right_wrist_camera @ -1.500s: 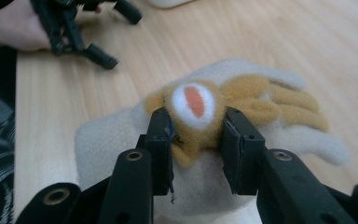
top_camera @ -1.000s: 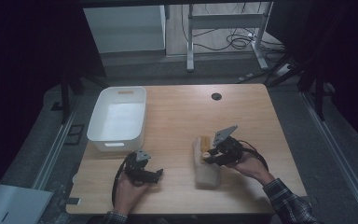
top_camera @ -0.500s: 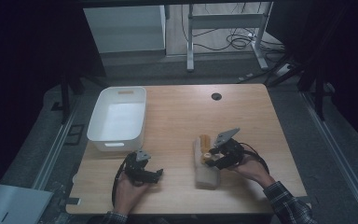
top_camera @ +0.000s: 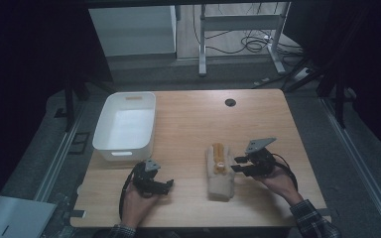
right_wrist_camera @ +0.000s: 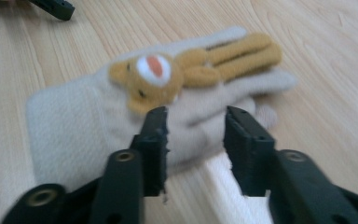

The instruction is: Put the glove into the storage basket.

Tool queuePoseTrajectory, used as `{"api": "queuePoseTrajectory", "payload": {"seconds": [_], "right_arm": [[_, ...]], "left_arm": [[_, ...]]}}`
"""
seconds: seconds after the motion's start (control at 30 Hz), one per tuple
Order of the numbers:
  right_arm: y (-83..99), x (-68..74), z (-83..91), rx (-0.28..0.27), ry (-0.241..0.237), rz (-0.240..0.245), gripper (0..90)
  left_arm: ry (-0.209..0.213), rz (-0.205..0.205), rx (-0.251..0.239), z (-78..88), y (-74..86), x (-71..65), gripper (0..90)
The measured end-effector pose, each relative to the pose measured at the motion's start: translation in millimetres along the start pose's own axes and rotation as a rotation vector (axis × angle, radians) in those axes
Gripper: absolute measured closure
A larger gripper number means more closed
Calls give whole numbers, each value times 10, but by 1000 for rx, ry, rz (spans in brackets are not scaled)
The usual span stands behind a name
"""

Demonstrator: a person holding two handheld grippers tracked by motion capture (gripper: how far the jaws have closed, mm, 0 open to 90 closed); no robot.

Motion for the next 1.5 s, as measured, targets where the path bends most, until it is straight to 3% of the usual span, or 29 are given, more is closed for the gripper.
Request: {"api": "queuePoseTrajectory", "payload": {"seconds": [0.2,0.37,0.77,1.0,1.5], "right_arm": [[172,110,-3,-7,-22,-60,805],[279,254,-42,-20,-29,-81,866],[365,476,-50,-44,-14,-72,874],[360,504,-134,-39,-18,-71,872],[160,537,-334,-42,-30,-47,859]], "left_arm": [[0,0,0,0,0,0,24],[0,0,0,0,0,1,24],[0,4,-4,-2,-2,-2,24],[0,4,-4,-2,-2,-3,24],[0,4,-4,-2,-2,-2,24]]}}
Point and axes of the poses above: each handheld gripper's, and its own axes: z roughly backward along the jaws, y roughly out of its underside, x roughly to its left, the point moved 8 cm from there along -z, roughly forward along the jaws, and after that the axes turned 15 degrees about z, right-handed, at the moved point
